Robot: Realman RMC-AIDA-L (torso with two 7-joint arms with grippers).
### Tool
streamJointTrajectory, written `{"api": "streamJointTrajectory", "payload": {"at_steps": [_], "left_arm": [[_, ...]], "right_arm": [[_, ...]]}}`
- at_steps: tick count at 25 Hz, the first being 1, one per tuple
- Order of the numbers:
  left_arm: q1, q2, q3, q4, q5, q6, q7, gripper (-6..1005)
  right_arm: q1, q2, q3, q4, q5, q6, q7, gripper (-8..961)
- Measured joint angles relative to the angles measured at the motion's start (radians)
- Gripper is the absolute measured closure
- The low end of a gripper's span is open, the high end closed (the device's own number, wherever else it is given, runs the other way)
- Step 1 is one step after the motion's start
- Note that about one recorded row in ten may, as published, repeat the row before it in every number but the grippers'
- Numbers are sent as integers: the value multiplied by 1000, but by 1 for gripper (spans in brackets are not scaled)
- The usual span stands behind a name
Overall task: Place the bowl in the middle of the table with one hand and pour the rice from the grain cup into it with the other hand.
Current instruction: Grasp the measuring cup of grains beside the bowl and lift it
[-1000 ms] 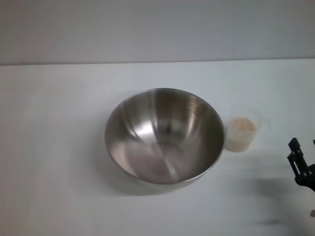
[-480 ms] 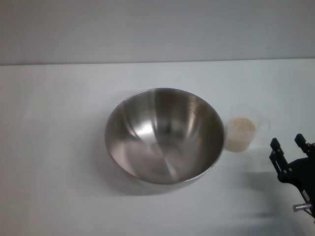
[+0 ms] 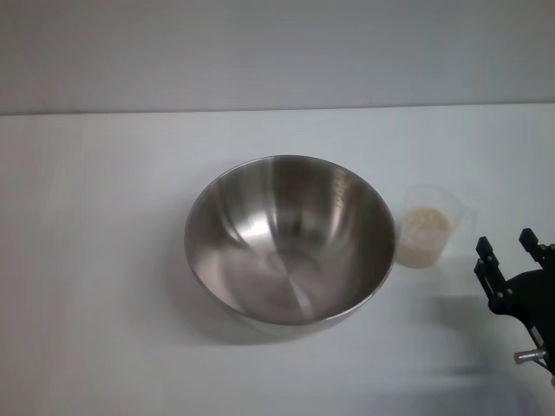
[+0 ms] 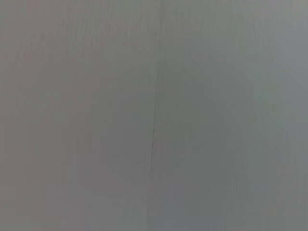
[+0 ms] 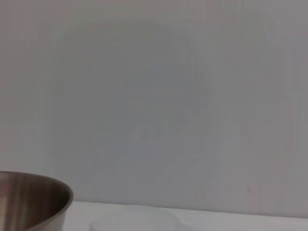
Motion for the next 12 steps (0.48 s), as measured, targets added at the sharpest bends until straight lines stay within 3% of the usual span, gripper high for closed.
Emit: {"api": "streamJointTrajectory", "payload": {"at_steps": [12], "left_arm": [[0, -3, -3, 5, 0, 3, 1, 546]], "right_arm": [[26, -4, 11, -11, 1, 27, -6, 379]]}}
